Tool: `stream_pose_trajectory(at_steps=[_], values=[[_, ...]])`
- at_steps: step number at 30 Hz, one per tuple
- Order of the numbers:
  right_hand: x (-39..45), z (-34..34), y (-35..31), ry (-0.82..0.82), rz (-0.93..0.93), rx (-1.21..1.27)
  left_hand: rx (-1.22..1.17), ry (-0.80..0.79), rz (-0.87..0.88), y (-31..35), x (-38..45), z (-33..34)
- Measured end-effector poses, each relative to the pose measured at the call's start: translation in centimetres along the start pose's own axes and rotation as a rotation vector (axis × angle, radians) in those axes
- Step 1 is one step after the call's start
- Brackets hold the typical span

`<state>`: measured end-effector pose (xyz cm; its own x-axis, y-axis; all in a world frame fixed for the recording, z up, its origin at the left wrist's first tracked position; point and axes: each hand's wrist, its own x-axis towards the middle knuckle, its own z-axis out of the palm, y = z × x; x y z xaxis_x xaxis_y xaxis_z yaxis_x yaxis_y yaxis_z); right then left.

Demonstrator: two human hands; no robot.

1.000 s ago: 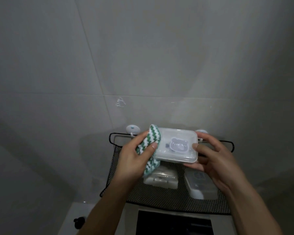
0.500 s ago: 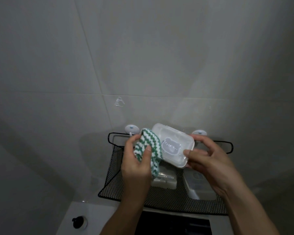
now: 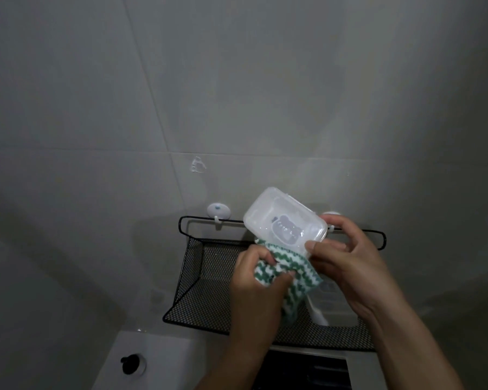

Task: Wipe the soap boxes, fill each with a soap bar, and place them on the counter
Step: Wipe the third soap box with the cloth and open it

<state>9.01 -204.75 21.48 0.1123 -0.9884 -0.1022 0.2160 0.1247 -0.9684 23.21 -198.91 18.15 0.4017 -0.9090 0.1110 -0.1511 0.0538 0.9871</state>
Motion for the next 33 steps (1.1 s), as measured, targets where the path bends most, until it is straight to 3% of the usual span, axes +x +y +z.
stream_pose_trajectory(at_steps=[7, 10, 13, 17, 25, 29, 33], values=[[-0.6, -1.6, 0.0, 0.001, 0.045, 0.005, -0.111, -0.027, 0.088, -0.7, 3.3, -3.5], [-0.6, -2.4, -0.1, 0.040, 0.051, 0.020, -0.005, -0.085, 0.094, -1.7, 4.4, -3.7], [-0.6, -3.5, -0.3, 0.060, 0.057, 0.030, 0.247, -0.121, 0.019, -3.3, 5.0, -3.8], [-0.6, -4.0, -0.1, 0.047, 0.064, 0.000, 0.529, -0.323, 0.090, -4.9, 4.3, -3.0], [-0.8, -4.1, 0.6, 0.015, 0.153, 0.026, 0.643, -0.508, 0.143, -5.9, 4.6, -2.6], [-0.9, -4.3, 0.5, 0.023, 0.173, 0.043, 0.520, -0.360, 0.224, -4.8, 4.4, -3.4], [-0.8, -4.2, 0.5, 0.043, 0.191, 0.024, 0.574, -0.194, 0.548, -3.0, 4.2, -3.7]])
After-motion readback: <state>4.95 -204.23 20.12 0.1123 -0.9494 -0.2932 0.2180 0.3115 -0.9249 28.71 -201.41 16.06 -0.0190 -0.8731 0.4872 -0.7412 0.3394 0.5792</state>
